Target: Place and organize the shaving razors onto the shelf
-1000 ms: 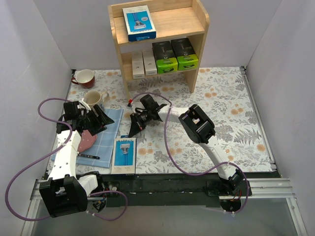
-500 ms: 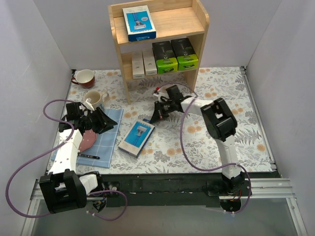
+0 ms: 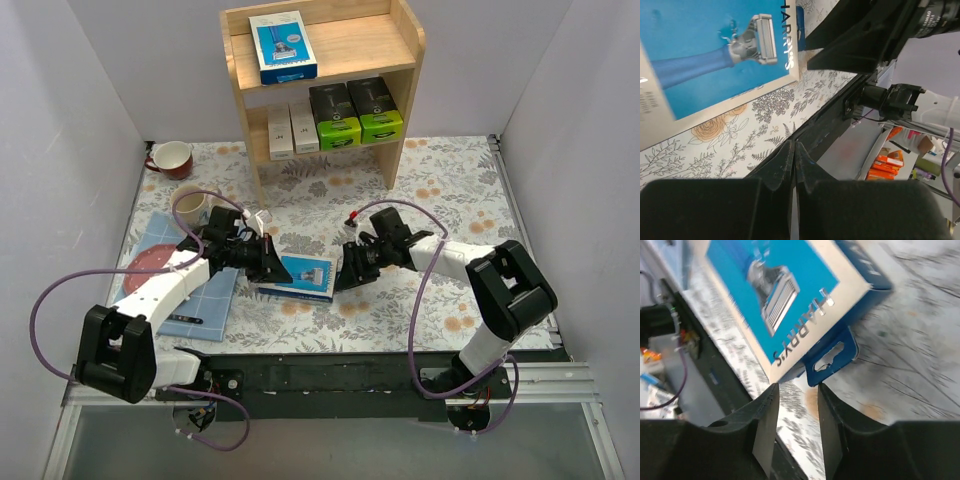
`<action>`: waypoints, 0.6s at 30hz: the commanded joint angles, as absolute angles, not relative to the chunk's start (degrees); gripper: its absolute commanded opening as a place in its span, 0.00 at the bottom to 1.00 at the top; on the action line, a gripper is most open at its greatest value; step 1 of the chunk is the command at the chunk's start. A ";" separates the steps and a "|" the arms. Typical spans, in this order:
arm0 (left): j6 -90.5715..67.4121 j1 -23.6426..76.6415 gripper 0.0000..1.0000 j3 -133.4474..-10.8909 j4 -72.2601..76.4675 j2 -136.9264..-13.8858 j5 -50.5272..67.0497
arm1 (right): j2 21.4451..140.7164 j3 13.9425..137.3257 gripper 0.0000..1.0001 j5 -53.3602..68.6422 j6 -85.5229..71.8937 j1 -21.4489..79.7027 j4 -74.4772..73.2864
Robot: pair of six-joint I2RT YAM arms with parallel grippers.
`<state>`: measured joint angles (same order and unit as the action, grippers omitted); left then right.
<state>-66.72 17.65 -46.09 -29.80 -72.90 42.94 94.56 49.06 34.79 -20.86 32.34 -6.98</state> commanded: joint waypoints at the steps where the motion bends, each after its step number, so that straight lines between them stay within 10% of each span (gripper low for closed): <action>1: -67.41 20.38 0.00 -43.69 -27.69 -73.39 39.73 | 93.25 52.55 0.45 42.27 -21.28 32.78 -1.40; 8: -70.05 22.06 0.00 -41.05 -26.63 -73.48 39.81 | 91.58 58.44 0.43 34.11 -12.75 28.92 -10.36; 12: -71.80 22.06 0.49 -37.98 -26.81 -72.16 41.22 | 93.68 59.67 0.45 34.01 -11.69 27.34 -7.30; 18: -74.53 21.89 0.60 -34.19 -24.08 -71.72 39.48 | 104.40 67.57 0.53 37.44 -13.80 27.51 -2.72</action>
<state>-72.55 21.87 -35.55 -26.46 -73.38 40.36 98.54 61.04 35.14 -13.82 27.03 -6.72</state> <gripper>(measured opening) 0.592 0.513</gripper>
